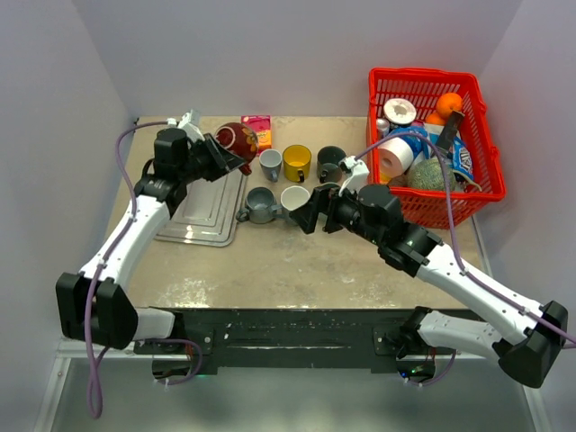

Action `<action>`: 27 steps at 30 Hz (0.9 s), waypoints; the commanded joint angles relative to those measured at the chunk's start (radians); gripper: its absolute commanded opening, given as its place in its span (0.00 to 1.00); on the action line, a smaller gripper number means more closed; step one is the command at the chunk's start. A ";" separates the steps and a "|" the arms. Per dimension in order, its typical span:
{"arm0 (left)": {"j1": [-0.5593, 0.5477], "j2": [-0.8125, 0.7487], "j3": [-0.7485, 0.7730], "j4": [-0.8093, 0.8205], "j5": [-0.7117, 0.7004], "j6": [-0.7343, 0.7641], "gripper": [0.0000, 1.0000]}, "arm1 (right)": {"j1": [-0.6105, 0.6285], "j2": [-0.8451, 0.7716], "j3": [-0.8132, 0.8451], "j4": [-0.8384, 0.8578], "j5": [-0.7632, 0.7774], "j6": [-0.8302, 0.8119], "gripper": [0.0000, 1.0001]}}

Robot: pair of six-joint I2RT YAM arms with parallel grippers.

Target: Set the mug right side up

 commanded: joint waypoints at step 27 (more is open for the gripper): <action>-0.095 -0.359 -0.034 0.739 0.631 -0.140 0.00 | -0.003 0.093 0.106 0.783 -0.416 0.208 0.92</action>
